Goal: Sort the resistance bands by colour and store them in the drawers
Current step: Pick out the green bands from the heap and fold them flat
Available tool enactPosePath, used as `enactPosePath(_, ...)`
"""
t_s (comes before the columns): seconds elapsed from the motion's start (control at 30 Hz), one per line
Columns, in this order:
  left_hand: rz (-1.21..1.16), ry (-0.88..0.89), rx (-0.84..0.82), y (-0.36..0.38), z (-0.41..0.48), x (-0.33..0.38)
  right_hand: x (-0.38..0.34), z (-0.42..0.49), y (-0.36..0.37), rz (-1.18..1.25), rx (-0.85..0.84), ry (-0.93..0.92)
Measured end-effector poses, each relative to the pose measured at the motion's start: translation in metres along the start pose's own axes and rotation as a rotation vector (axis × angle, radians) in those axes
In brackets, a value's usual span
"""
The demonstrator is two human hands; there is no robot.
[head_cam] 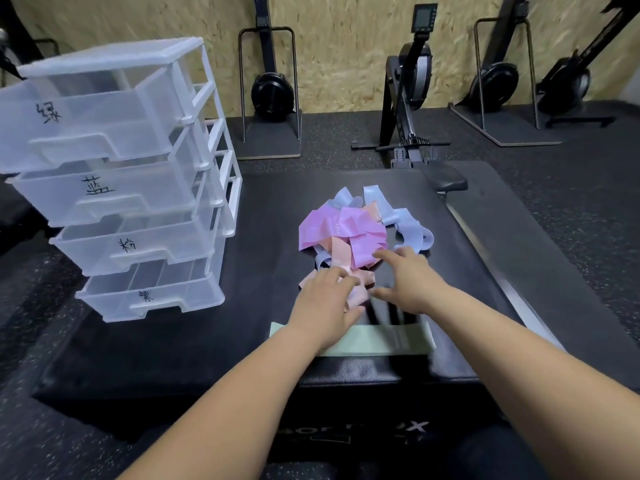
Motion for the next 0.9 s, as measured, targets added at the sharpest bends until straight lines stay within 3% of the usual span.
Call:
enactPosePath(0.23,0.003,-0.210,-0.009,0.001,0.022,-0.064,-0.059,0.095,0.009,-0.240,-0.104,-0.116)
enactPosePath(0.47,-0.127,-0.418,-0.335,0.021,0.037,-0.102,-0.054,0.168,0.045,-0.320,-0.182,-0.039)
enactPosePath(0.57,-0.187,-0.479,-0.414,0.022,0.046,-0.100,-0.059,0.179,0.012,-0.195,-0.016,-0.127)
enactPosePath(0.73,-0.114,-0.482,-0.448,0.028,0.044,-0.095,-0.063,0.189,-0.110,-0.096,0.356,-0.200)
enactPosePath(0.9,-0.068,-0.457,-0.405,0.030,0.037,-0.088,-0.063,0.174,-0.170,-0.085,0.437,-0.251)
Point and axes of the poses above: each hand's wrist, its own z-axis towards the middle knuckle, its own y-axis out of the palm, x = y × z, the point moved 5 cm from there along z, towards the middle knuckle, and after that the axes turned 8 degrees about z, right-handed, at the moved point
